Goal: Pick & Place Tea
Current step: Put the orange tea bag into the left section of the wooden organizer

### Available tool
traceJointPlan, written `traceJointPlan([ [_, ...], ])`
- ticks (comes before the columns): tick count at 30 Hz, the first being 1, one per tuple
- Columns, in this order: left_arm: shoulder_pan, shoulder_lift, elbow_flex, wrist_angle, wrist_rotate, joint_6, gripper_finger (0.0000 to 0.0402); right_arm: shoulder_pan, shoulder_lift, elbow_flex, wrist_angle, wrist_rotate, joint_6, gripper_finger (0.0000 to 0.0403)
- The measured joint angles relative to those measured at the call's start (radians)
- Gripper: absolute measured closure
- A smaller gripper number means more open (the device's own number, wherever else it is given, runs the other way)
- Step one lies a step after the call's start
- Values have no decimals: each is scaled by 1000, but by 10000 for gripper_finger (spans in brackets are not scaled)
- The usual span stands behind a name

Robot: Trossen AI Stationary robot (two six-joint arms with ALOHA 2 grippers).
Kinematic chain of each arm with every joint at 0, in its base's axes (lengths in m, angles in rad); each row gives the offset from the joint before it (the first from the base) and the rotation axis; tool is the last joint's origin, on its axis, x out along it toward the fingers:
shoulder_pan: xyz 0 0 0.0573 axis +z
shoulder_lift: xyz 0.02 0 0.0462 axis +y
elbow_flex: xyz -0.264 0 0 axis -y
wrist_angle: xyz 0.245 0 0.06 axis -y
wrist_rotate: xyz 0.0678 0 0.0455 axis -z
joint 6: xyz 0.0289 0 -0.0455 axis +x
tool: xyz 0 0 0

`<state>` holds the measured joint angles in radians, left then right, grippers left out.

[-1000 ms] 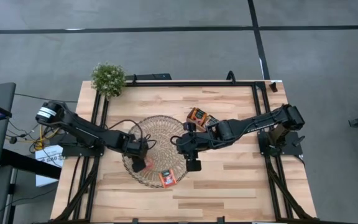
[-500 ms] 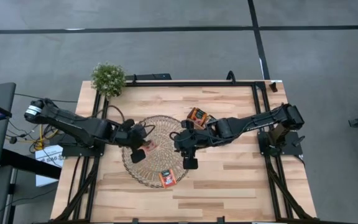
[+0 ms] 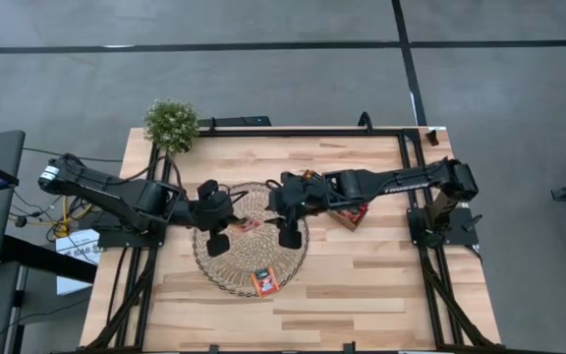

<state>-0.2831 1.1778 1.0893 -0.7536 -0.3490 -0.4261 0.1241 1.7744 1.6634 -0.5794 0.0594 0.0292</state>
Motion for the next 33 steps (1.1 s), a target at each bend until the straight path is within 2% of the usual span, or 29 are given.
traceJointPlan([
  [6, 0, 0, 0, 35, -9, 19, 401, -10, 36, -1, 62, -24, -4, 206],
  [10, 0, 0, 1, 64, -8, 40, 401, -20, 79, -2, 100, -62, -10, 188],
  [20, 0, 0, 1, 75, 2, 49, 401, -57, 98, 0, 153, -66, -11, 194],
  [25, 0, 0, 1, 76, 2, 56, 401, -68, 97, 0, 184, -129, -10, 196],
  [33, 0, 0, 1, 76, 2, 71, 401, -68, 97, 0, 200, -132, -3, 200],
])
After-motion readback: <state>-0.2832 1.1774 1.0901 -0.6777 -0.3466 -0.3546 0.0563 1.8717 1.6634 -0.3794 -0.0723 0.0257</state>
